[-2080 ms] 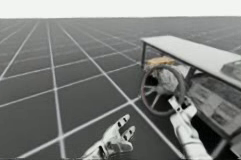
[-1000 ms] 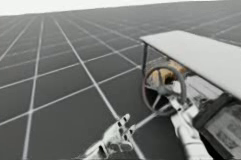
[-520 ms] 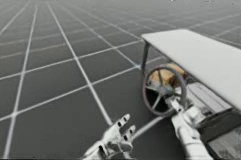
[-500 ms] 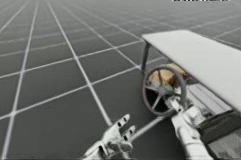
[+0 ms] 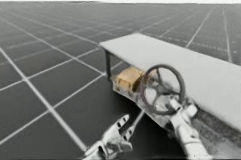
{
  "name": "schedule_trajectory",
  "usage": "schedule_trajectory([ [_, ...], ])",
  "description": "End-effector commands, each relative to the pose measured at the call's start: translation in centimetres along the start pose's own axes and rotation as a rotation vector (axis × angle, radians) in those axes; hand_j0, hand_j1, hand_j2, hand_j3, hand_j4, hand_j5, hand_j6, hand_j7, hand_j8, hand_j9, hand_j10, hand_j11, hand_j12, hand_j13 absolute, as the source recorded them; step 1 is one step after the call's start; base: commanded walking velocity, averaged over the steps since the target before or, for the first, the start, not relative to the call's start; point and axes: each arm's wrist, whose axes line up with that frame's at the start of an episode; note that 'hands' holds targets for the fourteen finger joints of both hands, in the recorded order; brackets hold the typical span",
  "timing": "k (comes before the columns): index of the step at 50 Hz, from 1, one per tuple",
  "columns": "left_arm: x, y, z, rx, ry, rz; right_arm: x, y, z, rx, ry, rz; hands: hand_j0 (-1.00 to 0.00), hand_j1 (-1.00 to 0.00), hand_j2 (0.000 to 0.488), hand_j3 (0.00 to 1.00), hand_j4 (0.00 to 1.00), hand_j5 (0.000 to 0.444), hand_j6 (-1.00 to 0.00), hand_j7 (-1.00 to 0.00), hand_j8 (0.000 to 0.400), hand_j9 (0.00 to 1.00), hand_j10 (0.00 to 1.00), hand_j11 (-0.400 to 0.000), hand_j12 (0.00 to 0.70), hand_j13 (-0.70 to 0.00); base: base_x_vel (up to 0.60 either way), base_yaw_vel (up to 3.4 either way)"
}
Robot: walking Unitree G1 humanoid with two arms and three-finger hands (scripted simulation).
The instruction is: Pick up and drop off the object
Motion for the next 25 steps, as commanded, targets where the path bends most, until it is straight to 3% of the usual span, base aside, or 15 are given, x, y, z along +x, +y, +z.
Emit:
schedule_trajectory([
  [1, 0.31, -0.53, 0.08, 0.019, 0.011, -0.005, 0.41, -0.64, 0.51, 0.029, -0.01, -0.01, 0.0, 0.0, 0.0, 1.0, 1.0, 0.0, 0.0, 0.0, 0.0, 1.0, 1.0, -0.4, 0.0, -0.7, 0.28, -0.8],
  [25, 0.31, -0.53, 0.08, 0.019, 0.011, -0.005, 0.41, -0.64, 0.51, 0.029, -0.01, -0.01, 0.0, 0.0, 0.0, 1.0, 1.0, 0.0, 0.0, 0.0, 0.0, 1.0, 1.0, -0.4, 0.0, -0.7, 0.29, -0.53],
])
